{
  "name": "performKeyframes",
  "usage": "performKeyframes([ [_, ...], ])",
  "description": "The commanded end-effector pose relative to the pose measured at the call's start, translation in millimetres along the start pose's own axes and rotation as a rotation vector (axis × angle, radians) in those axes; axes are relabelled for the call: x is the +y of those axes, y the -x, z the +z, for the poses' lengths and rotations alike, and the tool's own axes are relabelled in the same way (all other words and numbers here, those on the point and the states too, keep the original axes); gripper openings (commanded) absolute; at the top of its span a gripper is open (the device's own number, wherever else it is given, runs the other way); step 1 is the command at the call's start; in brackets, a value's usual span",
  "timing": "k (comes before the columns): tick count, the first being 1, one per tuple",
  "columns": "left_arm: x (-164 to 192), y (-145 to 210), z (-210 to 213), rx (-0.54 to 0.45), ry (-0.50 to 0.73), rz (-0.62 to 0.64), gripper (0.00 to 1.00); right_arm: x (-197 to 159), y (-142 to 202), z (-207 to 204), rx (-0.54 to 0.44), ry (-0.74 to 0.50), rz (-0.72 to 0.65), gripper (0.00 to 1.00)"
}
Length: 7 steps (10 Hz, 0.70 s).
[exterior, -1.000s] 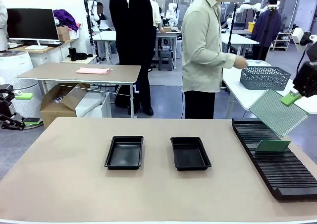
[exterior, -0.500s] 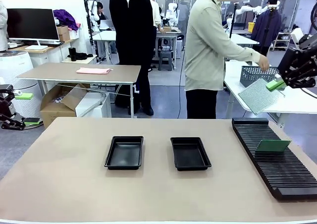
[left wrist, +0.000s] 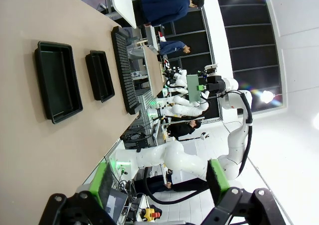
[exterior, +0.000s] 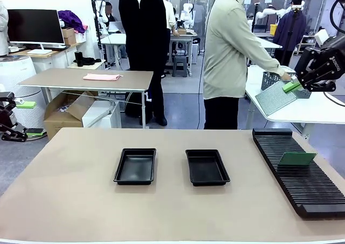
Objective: Inspect and transfer BCBs to ESD trays.
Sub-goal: Pick up the Blank PCB from the PCB Rack and place it in the left ESD tray.
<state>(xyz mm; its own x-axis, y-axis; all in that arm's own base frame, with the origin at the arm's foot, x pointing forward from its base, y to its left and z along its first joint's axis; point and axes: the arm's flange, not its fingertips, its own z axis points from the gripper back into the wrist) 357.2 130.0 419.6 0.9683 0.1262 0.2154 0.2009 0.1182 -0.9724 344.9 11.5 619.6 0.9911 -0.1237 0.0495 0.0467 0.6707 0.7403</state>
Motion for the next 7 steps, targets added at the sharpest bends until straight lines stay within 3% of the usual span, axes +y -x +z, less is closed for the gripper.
performKeyframes([
  [1, -1.5, -1.0, -0.1, -0.007, 0.005, -0.003, 1.0, -3.1, -3.8, -3.0, -0.008, -0.063, 0.001, 0.02],
  [2, -1.5, -1.0, -0.1, -0.007, 0.005, -0.003, 1.0, 0.0, 0.0, 0.0, 0.0, 0.0, 0.0, 0.02],
  [7, -1.5, -1.0, -0.1, -0.007, 0.005, -0.003, 1.0, 0.0, -0.9, 0.2, 0.0, -0.009, -0.002, 0.02],
])
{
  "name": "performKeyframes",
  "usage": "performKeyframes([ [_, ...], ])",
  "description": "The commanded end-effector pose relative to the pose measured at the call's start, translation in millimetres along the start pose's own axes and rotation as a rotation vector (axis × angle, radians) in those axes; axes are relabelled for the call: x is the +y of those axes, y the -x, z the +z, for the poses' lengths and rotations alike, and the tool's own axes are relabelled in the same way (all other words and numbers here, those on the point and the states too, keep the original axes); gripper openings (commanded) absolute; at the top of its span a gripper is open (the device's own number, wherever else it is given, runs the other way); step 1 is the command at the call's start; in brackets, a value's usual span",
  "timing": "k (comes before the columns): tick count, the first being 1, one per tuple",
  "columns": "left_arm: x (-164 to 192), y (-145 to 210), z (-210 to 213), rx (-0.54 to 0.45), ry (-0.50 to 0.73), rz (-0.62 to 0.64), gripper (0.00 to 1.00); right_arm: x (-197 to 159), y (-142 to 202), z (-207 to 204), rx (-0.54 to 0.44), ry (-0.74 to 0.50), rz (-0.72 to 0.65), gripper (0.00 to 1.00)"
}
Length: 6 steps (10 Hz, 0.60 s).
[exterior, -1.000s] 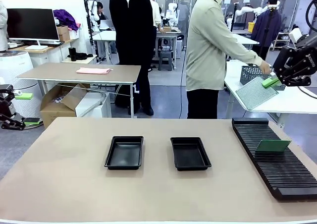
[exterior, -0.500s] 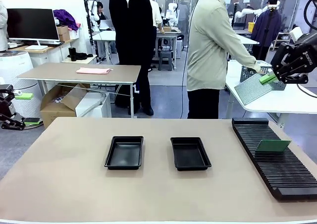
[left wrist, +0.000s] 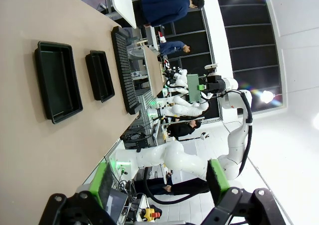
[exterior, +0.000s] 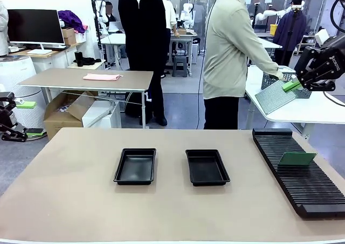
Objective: Inspect and transfer BCBs to ESD trays.
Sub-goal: Pick up the Blank PCB from the PCB Rack and place it in the left ESD tray.
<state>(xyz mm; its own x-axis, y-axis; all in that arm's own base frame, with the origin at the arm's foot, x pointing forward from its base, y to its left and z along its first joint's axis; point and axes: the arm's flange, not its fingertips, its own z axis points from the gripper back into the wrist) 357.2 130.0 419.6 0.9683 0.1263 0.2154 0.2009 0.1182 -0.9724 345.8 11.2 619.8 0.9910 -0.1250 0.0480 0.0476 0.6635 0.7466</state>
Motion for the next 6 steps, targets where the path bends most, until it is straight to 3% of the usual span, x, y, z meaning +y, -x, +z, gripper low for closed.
performKeyframes([
  [1, -1.5, -1.0, -0.1, -0.007, 0.005, -0.003, 1.0, 0.7, -17.3, -15.4, -0.009, -0.013, -0.009, 0.02],
  [6, -1.5, -1.0, -0.1, -0.007, 0.005, -0.003, 1.0, 21.6, -73.5, -97.9, 0.018, -0.108, -0.024, 0.02],
])
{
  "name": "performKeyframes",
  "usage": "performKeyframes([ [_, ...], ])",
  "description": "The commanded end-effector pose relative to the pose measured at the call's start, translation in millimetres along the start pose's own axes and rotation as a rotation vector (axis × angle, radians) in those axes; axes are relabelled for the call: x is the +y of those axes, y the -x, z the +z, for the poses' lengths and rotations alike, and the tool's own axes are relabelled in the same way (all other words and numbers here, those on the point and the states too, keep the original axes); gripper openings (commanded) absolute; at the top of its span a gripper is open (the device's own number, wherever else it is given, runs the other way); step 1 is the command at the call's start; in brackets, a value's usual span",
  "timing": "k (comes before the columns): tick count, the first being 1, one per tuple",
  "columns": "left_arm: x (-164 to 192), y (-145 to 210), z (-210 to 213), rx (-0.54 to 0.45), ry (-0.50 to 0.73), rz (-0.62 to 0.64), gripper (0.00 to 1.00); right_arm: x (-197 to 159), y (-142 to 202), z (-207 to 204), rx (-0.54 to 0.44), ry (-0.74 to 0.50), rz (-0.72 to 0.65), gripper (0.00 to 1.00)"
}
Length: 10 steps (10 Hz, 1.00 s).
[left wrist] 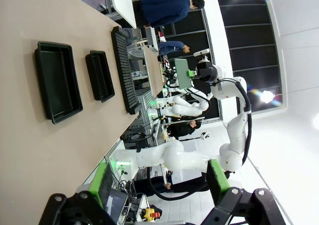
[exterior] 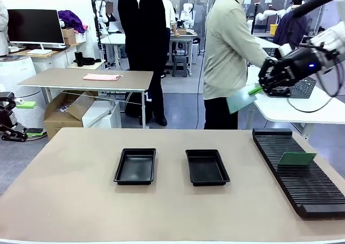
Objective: Inspect and transfer BCBs to ESD trays.
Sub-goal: Pick up the Blank PCB from the PCB Rack and place it in the left ESD tray.
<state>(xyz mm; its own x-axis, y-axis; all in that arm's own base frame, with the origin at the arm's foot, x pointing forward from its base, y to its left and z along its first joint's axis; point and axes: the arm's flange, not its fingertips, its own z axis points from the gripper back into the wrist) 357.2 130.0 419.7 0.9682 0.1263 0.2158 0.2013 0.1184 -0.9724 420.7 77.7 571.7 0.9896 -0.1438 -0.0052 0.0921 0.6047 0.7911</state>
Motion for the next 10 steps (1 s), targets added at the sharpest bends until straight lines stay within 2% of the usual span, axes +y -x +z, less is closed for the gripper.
performKeyframes([
  [1, -1.4, -0.9, -0.1, -0.007, 0.005, -0.003, 1.0, 16.3, -15.2, -24.8, 0.014, -0.045, 0.04, 0.02],
  [5, -1.4, -0.9, -0.1, -0.007, 0.005, -0.003, 1.0, 35.9, -29.6, -95.1, 0.016, -0.086, 0.056, 0.02],
  [10, -1.4, -0.9, -0.1, -0.007, 0.005, -0.003, 1.0, 30.8, -39.1, -174.6, 0.04, -0.172, 0.067, 0.02],
])
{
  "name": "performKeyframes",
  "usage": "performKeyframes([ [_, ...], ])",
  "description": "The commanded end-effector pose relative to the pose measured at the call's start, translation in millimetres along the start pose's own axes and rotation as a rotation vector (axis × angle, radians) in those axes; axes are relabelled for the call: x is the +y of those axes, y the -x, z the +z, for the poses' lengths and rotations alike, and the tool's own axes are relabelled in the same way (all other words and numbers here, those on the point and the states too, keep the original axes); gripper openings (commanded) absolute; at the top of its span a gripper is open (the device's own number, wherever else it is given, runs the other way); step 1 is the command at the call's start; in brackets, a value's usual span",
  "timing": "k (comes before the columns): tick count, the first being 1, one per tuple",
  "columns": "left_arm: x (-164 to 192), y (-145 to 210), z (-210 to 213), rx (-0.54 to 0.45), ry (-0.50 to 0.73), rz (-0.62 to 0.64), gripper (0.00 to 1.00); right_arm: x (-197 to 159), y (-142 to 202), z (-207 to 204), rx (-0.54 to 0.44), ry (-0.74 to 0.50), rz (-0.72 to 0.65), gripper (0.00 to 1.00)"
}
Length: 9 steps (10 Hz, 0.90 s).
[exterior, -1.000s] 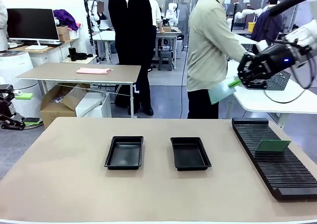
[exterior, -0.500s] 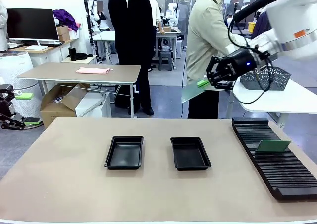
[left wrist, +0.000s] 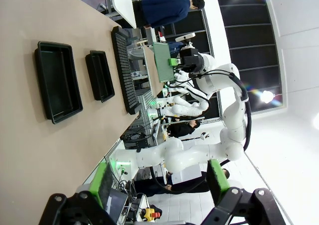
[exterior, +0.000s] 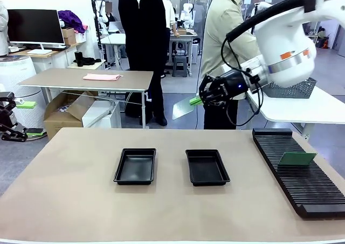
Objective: Inspect and transfer BCBs to ESD trays.
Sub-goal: Pick up the Blank PCB from the PCB Rack and place it in the left ESD tray.
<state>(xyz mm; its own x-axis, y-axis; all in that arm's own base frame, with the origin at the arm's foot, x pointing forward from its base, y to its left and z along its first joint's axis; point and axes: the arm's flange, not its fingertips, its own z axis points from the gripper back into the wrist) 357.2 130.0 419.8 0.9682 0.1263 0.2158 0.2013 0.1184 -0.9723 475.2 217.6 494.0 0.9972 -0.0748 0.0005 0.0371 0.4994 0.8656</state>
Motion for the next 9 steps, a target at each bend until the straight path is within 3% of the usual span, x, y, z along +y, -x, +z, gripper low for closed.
performKeyframes([
  [1, -1.4, -0.9, -0.1, -0.007, 0.005, -0.003, 1.0, -1.3, -8.1, -27.2, -0.015, -0.055, 0.028, 0.02],
  [9, -1.4, -0.9, -0.1, -0.007, 0.005, -0.003, 1.0, -38.2, -9.4, -137.8, 0.013, -0.129, 0.043, 0.02],
])
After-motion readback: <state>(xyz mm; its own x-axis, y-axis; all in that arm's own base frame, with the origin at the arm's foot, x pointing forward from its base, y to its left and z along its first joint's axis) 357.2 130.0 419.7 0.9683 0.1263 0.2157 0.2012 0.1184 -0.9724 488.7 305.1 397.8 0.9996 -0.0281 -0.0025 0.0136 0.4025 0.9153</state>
